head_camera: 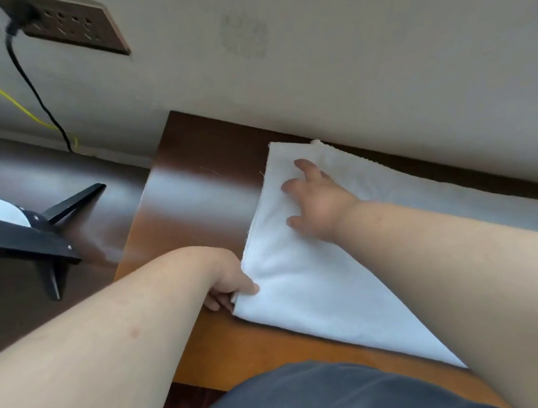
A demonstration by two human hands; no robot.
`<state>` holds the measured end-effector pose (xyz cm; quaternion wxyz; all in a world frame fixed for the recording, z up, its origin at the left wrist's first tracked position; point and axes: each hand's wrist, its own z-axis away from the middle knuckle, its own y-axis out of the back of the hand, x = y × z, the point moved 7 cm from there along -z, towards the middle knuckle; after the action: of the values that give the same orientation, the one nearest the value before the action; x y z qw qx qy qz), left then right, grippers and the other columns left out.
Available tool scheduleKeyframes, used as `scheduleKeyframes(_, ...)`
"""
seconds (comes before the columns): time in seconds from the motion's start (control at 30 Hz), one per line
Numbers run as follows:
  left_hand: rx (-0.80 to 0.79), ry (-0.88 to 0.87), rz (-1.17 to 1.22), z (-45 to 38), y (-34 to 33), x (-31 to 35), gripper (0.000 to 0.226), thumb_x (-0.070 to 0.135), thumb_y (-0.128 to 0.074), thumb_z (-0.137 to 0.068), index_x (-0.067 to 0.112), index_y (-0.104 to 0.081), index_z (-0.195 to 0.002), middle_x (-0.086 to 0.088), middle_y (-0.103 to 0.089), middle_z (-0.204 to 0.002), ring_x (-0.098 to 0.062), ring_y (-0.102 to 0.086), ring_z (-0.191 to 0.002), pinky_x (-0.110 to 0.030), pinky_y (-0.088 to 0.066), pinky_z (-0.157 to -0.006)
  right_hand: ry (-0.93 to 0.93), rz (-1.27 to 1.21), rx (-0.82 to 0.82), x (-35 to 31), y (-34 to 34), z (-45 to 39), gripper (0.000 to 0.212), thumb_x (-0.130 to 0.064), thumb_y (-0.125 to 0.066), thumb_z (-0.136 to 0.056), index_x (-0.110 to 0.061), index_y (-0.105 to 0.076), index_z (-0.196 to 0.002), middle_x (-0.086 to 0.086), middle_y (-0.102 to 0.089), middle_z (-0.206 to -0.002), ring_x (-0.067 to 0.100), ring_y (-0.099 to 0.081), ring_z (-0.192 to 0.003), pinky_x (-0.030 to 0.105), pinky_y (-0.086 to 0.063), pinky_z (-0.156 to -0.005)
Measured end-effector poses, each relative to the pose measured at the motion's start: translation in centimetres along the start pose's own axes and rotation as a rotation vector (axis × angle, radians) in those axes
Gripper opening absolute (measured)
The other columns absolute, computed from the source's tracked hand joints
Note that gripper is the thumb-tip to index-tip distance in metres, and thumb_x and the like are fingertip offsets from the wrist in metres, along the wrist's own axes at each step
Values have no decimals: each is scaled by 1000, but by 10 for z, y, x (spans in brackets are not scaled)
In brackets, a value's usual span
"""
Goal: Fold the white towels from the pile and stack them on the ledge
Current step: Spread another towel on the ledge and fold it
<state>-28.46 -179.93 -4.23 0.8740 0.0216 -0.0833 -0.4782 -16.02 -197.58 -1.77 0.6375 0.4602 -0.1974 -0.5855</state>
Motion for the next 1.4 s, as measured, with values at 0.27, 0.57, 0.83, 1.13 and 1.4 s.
scheduleKeyframes(0.27, 348, -177, -2, 5, 12, 20, 41, 52, -59, -90, 17, -60, -111, -1, -66, -96, -22, -65, -87, -33, -54, -78, -83, 154, -97, -13, 8, -21, 75, -45, -49, -97, -39, -4, -157, -5, 6, -166, 33, -4, -151, 53, -29, -114)
scheduleKeyframes(0.57, 326, -201, 156, 8, -30, -26, 14, 34, -62, -89, 25, -55, -97, 5, -73, -73, -12, -63, -59, -25, -52, -60, 133, 697, -281, -51, 43, -69, 84, -7, -56, -90, -32, -13, -158, 12, -32, -150, 37, -52, -119, 40, -46, -85)
scheduleKeyframes(0.83, 641, -73, 205, 32, 3, -89, 18, 29, -60, -89, 16, -49, -89, 1, -55, -82, -16, -54, -71, -27, -37, -54, 363, 820, -169, -94, 52, -67, 35, -23, -57, -98, -12, -53, -130, 11, -43, -136, 36, -58, -102, 36, -49, -82)
scheduleKeyframes(1.13, 999, -283, 604, 75, -22, -75, 8, 25, -58, -85, 30, -57, -90, 8, -59, -83, -11, -56, -69, -25, -37, -54, 420, 649, -14, -94, 49, -64, 33, -15, -51, -92, -15, -57, -125, 13, -51, -123, 38, -58, -105, 30, -34, -72)
scheduleKeyframes(1.4, 1211, -448, 502, 129, -80, -7, 18, 20, -61, -79, 37, -55, -82, 13, -52, -90, 4, -49, -89, -11, -34, -66, 441, 347, 139, -19, 93, 1, 24, -13, -60, -87, -20, -65, -109, 7, -51, -116, 29, -54, -90, 32, -48, -82)
